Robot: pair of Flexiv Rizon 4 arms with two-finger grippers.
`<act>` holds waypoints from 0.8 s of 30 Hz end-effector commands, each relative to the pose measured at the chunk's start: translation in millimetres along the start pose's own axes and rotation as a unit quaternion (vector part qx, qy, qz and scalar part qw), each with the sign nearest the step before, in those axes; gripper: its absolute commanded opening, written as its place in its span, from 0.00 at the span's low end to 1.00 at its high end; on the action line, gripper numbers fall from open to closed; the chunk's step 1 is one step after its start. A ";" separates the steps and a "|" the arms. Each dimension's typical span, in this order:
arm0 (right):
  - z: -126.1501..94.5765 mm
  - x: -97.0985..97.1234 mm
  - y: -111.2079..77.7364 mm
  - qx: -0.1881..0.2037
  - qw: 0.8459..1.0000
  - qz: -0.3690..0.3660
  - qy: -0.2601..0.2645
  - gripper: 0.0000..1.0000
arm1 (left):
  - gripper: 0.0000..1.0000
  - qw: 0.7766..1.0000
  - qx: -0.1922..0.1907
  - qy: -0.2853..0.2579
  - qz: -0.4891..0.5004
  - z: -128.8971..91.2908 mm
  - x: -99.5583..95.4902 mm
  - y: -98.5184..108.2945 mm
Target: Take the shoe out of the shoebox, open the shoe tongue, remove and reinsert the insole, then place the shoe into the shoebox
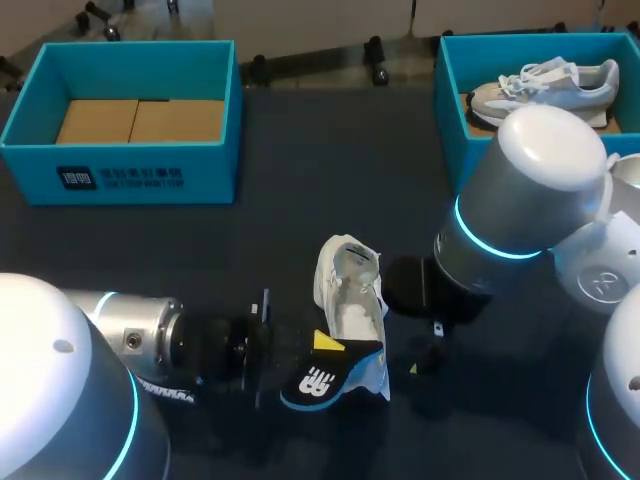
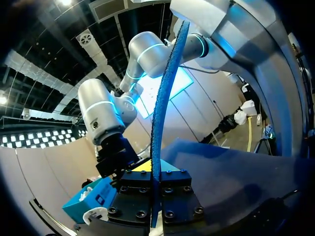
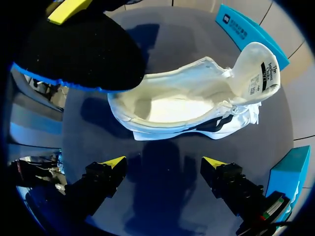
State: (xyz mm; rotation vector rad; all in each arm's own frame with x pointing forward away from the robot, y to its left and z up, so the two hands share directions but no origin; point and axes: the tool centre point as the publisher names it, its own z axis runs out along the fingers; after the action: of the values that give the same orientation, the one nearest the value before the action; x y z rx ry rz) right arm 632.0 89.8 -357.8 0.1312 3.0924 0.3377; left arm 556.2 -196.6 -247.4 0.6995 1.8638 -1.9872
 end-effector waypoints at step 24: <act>0.1 1.3 -1.7 -0.002 1.000 0.000 -0.001 1.00 | 0.00 0.999 -0.035 -0.017 -0.012 6.8 -4.8 14.8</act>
State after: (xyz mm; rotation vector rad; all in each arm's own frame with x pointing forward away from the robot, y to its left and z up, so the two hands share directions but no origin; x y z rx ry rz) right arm 632.0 89.8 -357.7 0.1313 3.0923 0.3378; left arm 567.2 -203.5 -257.1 0.6266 1.9178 -1.9312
